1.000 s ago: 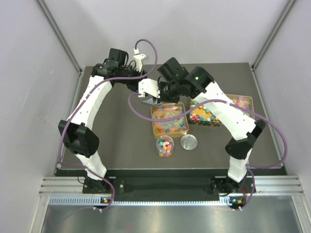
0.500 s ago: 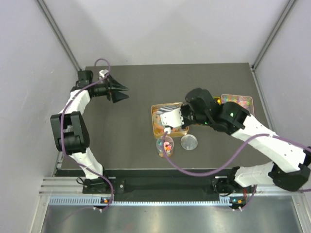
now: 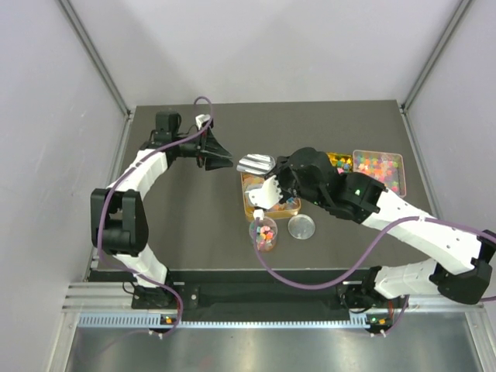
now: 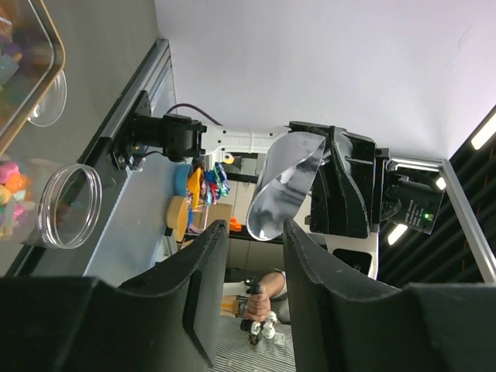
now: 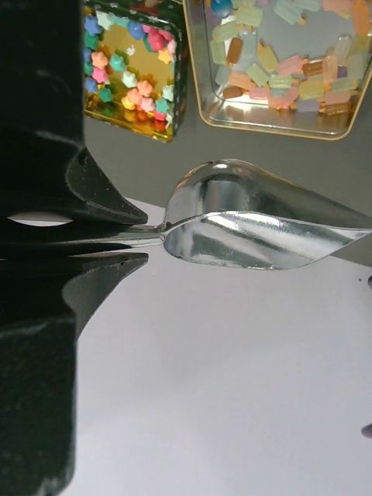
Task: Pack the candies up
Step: Adjust the spatula.
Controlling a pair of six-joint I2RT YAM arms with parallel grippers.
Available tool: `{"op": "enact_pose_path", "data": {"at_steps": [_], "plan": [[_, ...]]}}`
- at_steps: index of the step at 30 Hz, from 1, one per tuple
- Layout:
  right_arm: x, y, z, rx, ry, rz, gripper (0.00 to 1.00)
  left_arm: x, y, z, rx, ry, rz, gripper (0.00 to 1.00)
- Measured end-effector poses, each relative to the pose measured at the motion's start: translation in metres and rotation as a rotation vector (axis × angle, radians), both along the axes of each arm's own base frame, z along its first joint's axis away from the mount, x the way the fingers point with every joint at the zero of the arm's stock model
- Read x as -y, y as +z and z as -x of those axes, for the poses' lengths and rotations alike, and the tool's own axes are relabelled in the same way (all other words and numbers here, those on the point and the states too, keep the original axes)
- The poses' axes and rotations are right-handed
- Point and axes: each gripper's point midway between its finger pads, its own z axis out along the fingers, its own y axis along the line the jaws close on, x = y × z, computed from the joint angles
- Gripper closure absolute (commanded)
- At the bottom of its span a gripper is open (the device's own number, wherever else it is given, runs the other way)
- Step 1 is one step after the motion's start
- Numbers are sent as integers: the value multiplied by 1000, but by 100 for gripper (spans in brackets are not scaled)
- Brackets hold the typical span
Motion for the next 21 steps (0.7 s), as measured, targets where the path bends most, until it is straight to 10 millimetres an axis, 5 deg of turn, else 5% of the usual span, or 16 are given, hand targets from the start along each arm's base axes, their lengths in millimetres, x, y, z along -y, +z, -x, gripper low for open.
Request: {"op": "enact_pose_path", "data": {"at_steps": [14, 19, 21], "plan": [[-19, -4, -8, 28, 10, 18, 100, 10, -2, 7, -5, -32, 3, 66], [-23, 2, -12, 41, 1, 8, 100, 17, -2, 11, -10, -51, 3, 100], [-23, 5, -13, 41, -6, 3, 100, 18, -1, 11, 5, -57, 6, 100]]}}
